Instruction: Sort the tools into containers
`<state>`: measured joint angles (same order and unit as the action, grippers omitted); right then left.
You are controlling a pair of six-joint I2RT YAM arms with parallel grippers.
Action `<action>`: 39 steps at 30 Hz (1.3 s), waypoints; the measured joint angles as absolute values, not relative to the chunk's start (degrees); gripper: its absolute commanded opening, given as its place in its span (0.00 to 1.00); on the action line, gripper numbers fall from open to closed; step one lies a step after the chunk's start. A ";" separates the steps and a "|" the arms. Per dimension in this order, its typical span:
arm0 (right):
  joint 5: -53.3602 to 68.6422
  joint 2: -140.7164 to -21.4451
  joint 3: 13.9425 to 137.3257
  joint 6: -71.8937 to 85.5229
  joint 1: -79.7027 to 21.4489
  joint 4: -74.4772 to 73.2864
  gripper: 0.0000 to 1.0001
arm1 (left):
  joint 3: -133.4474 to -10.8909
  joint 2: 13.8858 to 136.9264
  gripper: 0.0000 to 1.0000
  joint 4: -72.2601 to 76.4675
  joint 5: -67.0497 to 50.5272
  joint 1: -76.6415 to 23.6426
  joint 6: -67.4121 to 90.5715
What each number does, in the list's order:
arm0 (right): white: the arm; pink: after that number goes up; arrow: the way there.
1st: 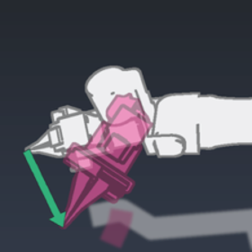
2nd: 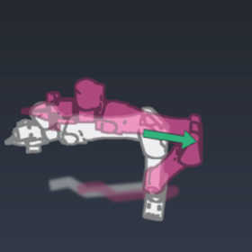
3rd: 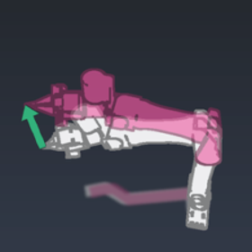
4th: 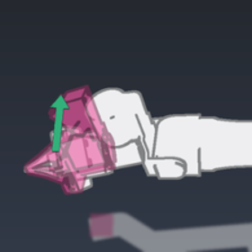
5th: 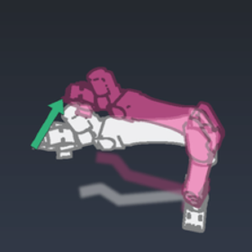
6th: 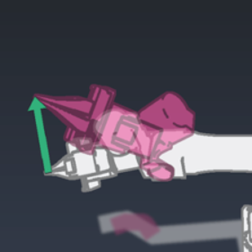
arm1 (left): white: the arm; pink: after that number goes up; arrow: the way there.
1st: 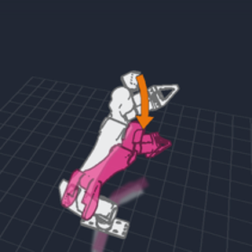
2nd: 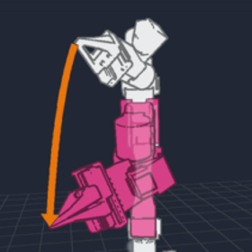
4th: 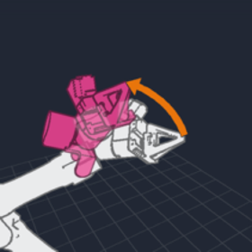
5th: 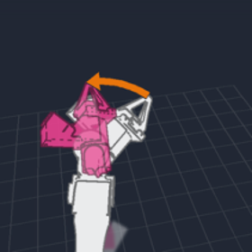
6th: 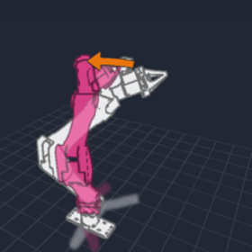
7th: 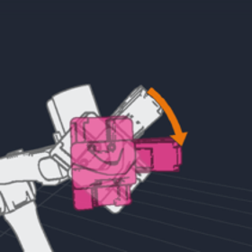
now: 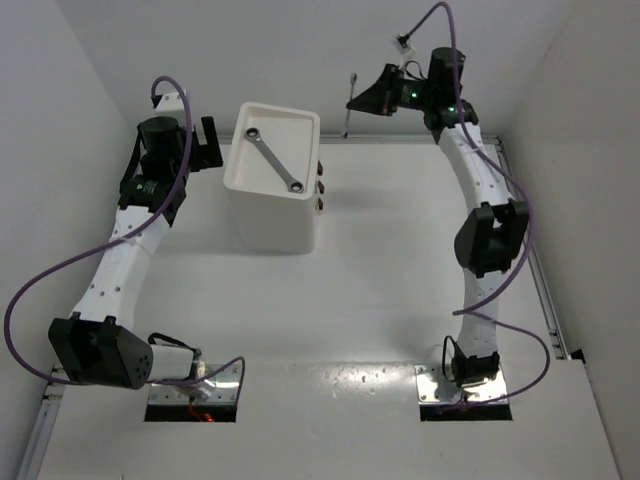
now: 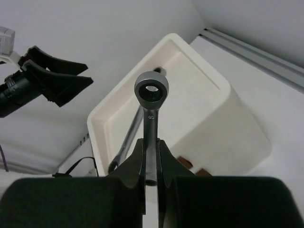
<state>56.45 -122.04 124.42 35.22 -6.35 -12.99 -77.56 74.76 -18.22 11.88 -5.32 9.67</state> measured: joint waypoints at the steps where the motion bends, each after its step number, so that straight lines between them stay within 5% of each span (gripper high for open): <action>1: 56.77 -123.52 125.40 36.56 -7.64 -10.61 0.00 | -77.36 74.78 1.00 -18.37 11.84 -5.32 9.67; 16: 57.74 -134.10 134.10 43.99 -18.76 1.26 0.00 | -76.90 74.76 1.00 -19.57 12.05 -5.15 9.43; 39: 56.88 -137.14 136.03 30.33 -22.83 -9.28 0.00 | -76.84 74.76 1.00 -20.36 11.84 -2.48 9.67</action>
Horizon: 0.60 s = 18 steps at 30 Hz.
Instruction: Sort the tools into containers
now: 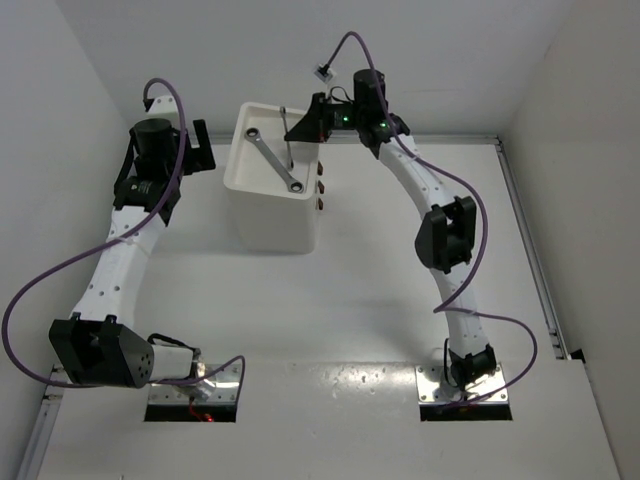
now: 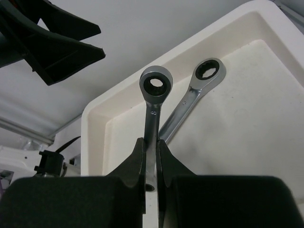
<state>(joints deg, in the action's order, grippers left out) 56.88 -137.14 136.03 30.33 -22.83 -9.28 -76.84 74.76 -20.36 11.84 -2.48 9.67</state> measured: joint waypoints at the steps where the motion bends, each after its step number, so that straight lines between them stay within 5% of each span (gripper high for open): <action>1: 56.64 -137.14 136.16 29.93 -22.92 -9.56 0.00 | -76.84 74.76 1.00 -20.36 11.84 -2.39 9.67; 18: 50.41 -140.07 136.77 26.94 -23.88 -12.93 0.00 | -75.46 74.50 1.00 -20.53 11.57 -1.78 9.74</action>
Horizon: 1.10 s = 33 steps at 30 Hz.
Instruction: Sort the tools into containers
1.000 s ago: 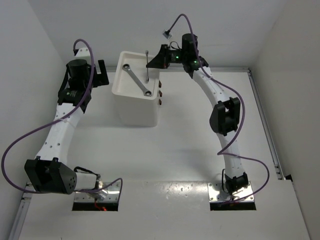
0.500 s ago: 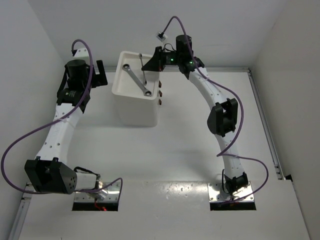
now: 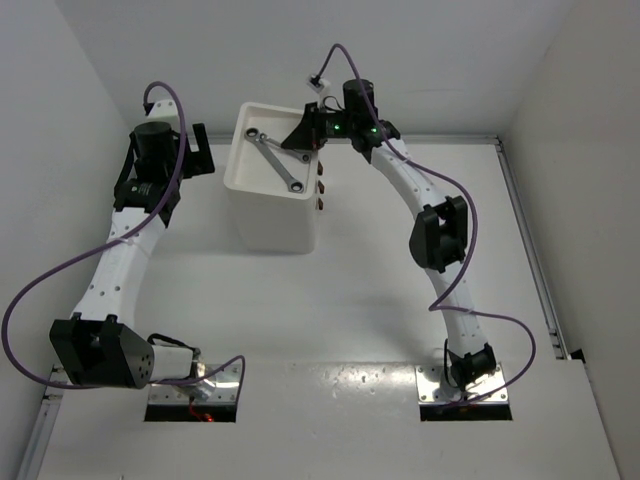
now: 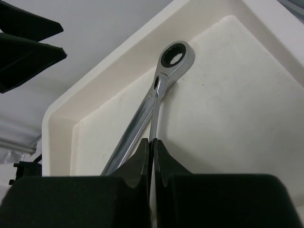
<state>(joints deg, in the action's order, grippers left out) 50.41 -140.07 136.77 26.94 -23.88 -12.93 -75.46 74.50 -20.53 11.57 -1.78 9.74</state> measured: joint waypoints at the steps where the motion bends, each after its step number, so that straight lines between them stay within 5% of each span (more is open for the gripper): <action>1: 49.87 -140.07 136.79 27.03 -23.88 -12.91 0.00 | -75.46 74.50 1.00 -20.56 11.51 -1.78 9.74; 16: 39.88 -139.31 133.27 40.03 -22.83 -6.26 0.00 | -74.81 74.50 1.00 -20.51 11.31 -1.78 9.74; 17: 39.31 -138.98 132.55 40.91 -22.83 -5.85 0.03 | -74.81 74.50 1.00 -20.51 11.29 -1.78 9.74; 19: 38.65 -138.19 131.26 42.61 -22.85 -5.19 0.26 | -74.81 74.50 1.00 -20.49 11.29 -1.78 9.74; 26: 39.64 -136.00 128.29 45.76 -23.24 -3.64 0.37 | -74.81 74.50 1.00 -20.51 11.20 -1.78 9.74; 33: 42.72 -135.50 127.07 46.65 -23.64 -2.07 0.31 | -74.81 74.50 1.00 -20.47 11.16 -1.78 10.31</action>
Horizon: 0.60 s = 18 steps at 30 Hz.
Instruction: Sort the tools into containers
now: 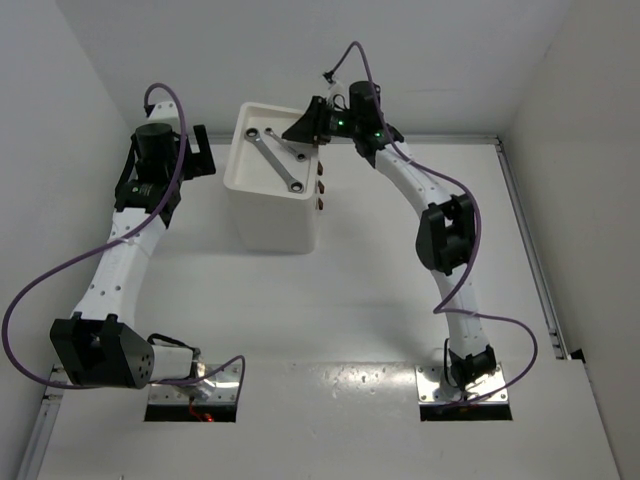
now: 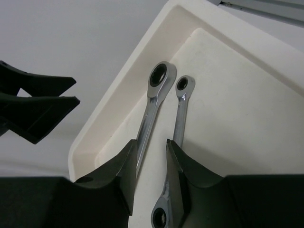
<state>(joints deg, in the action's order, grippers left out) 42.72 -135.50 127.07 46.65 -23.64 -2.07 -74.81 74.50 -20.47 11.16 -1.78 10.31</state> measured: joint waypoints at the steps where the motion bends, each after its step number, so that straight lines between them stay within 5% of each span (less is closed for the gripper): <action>1: 43.13 -135.44 126.91 46.70 -23.75 -1.85 0.33 | -74.81 74.50 1.00 -20.47 11.14 -1.78 10.44; 4: 43.92 -134.87 126.85 46.59 -24.01 -1.72 0.46 | -74.81 74.50 1.00 -20.45 11.18 -1.78 10.98; 11: 39.68 -129.43 125.93 41.98 -21.80 -5.41 0.55 | -76.29 74.76 1.00 -21.37 11.29 -1.65 10.92; 18: 30.96 -109.23 112.44 28.58 -8.29 -14.66 0.61 | -79.05 76.01 1.00 -22.31 11.49 -0.93 10.50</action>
